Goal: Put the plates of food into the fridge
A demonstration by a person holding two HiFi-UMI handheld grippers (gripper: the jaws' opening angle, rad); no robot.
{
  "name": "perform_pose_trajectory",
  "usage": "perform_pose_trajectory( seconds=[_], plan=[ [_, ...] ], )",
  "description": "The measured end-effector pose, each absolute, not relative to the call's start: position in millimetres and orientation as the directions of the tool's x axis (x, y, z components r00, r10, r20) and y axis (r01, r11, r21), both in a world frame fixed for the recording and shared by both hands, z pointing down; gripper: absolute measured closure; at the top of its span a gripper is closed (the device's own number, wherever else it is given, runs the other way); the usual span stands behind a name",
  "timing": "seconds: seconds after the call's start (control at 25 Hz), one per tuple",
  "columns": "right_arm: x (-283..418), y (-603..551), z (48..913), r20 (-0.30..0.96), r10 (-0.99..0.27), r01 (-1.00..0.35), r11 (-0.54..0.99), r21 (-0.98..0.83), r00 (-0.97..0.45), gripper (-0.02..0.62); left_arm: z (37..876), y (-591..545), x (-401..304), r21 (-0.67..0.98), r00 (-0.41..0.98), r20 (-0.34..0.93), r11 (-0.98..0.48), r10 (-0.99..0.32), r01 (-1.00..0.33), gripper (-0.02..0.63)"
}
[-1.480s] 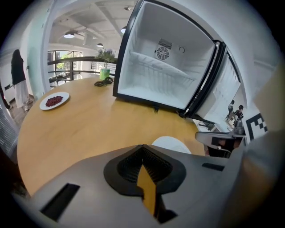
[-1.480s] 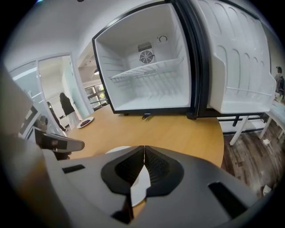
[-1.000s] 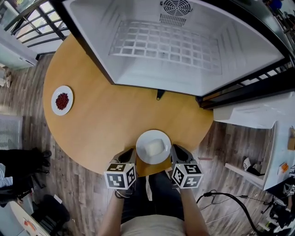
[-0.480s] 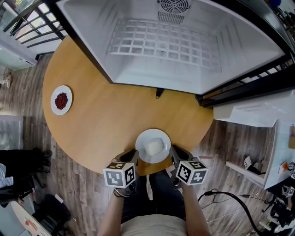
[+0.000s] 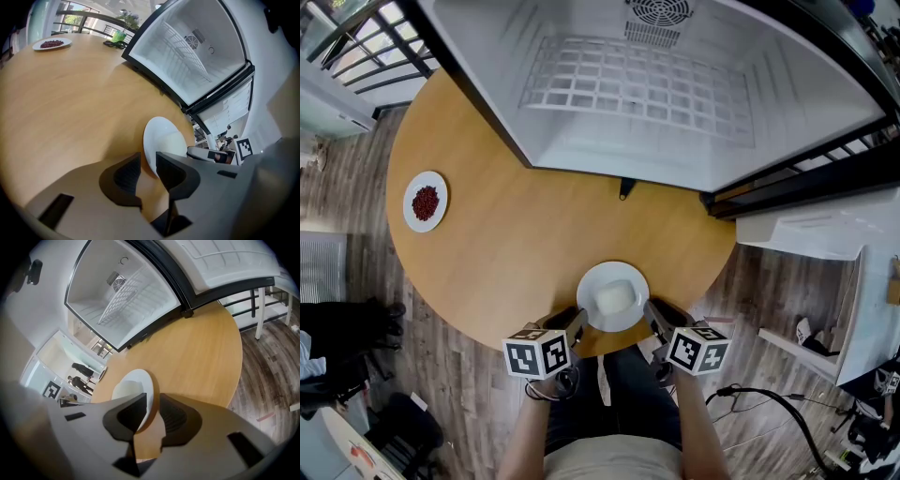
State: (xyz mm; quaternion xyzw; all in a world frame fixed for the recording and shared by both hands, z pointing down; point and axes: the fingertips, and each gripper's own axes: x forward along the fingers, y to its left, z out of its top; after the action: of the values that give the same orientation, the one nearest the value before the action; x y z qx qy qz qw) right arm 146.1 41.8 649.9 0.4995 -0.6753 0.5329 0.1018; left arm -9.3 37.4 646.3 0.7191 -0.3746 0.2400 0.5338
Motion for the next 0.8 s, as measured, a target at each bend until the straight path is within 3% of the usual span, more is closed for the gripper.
perform_pose_trajectory(
  seconds=[0.8],
  plan=[
    [129,48,652,0.598,-0.505,-0.583,-0.21,-0.785,-0.622,0.509,648,45,3,0.694,0.685,0.685,-0.063,-0.249,-0.717,0.52]
  ],
)
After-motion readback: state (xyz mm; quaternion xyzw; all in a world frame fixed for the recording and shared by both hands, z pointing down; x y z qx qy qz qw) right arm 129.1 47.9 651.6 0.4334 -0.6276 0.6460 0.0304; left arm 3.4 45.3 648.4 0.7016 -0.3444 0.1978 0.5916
